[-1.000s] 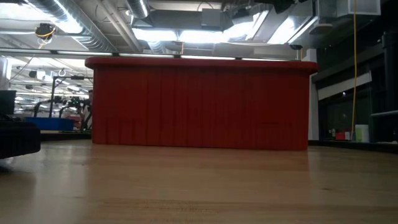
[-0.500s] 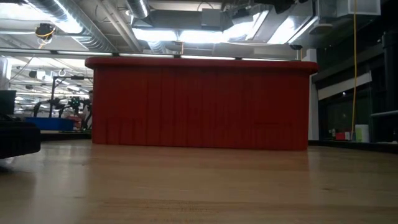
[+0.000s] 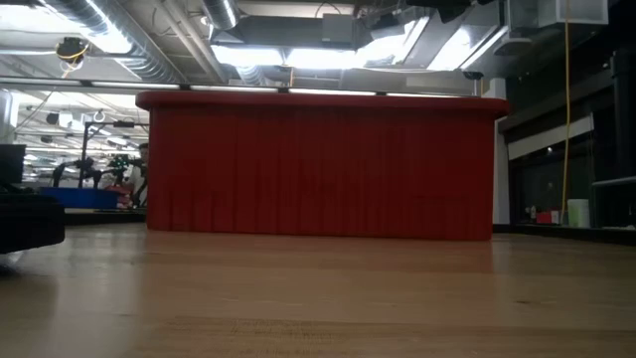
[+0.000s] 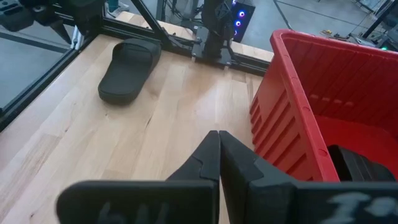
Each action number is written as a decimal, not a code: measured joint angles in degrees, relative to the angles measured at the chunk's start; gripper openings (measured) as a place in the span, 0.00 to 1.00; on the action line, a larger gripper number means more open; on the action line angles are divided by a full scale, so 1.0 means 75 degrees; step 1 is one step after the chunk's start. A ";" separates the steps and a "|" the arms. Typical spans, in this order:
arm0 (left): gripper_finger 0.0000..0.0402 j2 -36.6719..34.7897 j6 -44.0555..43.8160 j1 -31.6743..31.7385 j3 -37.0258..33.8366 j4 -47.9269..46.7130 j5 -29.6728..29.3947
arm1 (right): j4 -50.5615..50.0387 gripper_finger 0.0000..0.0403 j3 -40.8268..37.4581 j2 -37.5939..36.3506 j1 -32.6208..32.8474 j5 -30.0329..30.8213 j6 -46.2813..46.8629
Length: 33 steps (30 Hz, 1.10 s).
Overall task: Pick and place slides into bin
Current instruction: Put the black slide into the red container
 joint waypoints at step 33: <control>0.24 -0.2487 0.0114 -0.0140 -0.2303 0.0006 -0.1595 | -0.0060 0.02 0.0000 -0.0001 0.0003 0.0000 0.0170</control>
